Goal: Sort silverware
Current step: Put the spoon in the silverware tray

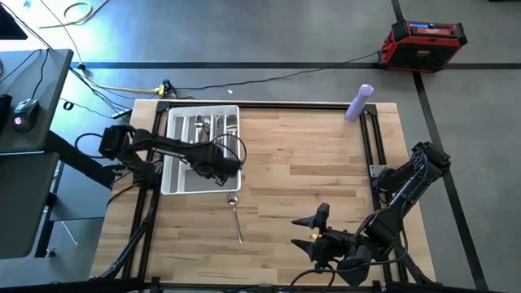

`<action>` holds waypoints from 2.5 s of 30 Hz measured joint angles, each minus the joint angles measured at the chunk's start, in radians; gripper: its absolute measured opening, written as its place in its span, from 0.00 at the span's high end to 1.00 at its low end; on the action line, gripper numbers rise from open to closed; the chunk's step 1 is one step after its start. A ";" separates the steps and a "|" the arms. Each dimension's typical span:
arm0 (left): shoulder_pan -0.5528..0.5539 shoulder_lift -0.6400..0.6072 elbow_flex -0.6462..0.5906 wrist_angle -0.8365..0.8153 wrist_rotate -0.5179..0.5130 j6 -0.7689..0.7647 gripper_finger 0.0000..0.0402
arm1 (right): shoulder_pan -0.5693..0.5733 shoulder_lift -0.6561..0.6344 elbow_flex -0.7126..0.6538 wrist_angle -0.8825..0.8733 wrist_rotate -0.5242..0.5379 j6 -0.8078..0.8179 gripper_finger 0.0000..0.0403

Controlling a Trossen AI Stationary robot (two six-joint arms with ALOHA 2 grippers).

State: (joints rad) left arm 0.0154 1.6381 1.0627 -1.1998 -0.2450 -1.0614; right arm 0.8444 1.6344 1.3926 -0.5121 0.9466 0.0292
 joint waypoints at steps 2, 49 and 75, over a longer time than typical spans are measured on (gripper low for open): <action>0.026 0.000 -0.017 0.038 0.010 0.028 1.00 | 0.000 0.000 0.000 0.000 -0.001 -0.001 0.37; -0.091 -0.001 0.007 -0.254 -0.131 0.076 1.00 | 0.000 0.000 0.000 -0.038 0.000 0.024 0.37; -0.088 0.000 -0.002 -0.068 -0.261 0.114 1.00 | 0.001 0.000 0.000 -0.050 0.000 0.026 0.37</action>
State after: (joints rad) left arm -0.0727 1.6379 1.0611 -1.2675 -0.5064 -0.9474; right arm 0.8452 1.6345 1.3930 -0.5626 0.9463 0.0549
